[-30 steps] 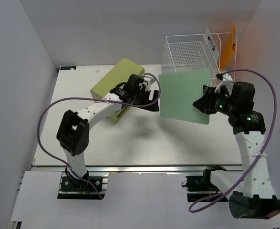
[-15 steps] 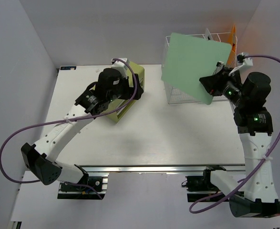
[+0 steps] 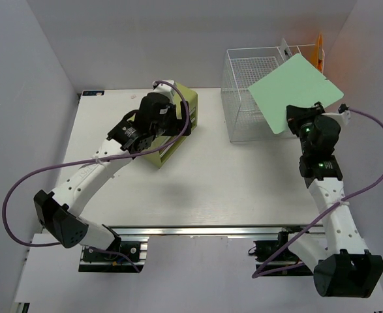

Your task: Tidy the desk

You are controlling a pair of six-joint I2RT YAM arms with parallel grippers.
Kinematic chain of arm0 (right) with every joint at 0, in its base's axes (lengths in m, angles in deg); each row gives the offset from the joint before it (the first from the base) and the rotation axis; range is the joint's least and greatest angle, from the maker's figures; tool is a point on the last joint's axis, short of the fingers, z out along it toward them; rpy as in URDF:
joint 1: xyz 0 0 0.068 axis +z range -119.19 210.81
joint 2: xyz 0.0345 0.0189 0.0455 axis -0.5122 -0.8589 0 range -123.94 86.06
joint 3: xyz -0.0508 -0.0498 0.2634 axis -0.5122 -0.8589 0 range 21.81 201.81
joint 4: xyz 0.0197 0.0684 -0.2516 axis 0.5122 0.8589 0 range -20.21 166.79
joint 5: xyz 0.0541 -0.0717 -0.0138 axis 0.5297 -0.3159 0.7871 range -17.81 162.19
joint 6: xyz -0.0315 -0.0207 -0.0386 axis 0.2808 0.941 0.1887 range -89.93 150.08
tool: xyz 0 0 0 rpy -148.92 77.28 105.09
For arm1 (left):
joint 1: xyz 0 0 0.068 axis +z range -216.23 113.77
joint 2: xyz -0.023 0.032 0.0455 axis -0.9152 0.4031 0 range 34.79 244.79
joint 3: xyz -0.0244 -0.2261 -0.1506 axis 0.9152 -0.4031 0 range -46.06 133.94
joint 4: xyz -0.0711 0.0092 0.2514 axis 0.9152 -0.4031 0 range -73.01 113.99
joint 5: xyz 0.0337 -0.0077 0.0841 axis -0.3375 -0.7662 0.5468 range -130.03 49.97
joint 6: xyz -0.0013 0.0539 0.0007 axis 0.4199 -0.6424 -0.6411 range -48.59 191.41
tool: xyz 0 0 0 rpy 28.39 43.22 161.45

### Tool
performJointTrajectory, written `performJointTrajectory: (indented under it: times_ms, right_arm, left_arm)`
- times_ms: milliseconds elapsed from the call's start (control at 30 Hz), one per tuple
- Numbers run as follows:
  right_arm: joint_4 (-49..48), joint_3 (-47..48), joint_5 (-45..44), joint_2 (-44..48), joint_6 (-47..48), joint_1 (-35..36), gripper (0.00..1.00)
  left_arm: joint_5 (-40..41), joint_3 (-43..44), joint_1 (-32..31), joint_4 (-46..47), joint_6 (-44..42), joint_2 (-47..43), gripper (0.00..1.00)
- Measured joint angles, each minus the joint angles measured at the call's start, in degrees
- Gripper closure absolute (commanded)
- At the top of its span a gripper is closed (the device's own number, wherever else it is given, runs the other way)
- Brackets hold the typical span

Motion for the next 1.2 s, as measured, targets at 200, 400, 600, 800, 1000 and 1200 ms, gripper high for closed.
performJointTrajectory:
  times_ms: [200,400,600,800,1000,1200]
  right_arm:
    - [-5.4,-7.6,-4.5,-2.3,-10.3,0.6,1.0]
    - [-9.0,-9.8,-5.5,-2.7,-17.4,2.6,1.0]
    - [-7.8,-11.2,-9.4,-1.4,-22.6,5.0,1.0]
    - [-7.9,-10.9,-12.4,-1.0,-24.3,5.6,1.0]
    - [-7.5,-9.6,-15.1,1.7,-24.7,5.6,1.0]
    - [-8.0,-10.5,-13.8,2.0,-27.1,5.8,1.0]
  left_arm:
    - [-0.7,0.0,0.2,-0.4,0.6,2.1,0.02]
    - [-1.9,0.0,0.5,-0.6,1.2,4.0,0.02]
    - [-3.0,0.0,1.0,-0.3,1.7,4.7,0.02]
    - [-4.6,0.0,1.5,0.3,1.9,6.1,0.02]
    - [-5.5,-0.1,1.8,1.2,1.9,6.4,0.02]
    - [-6.0,-0.4,2.2,1.3,1.8,6.4,0.02]
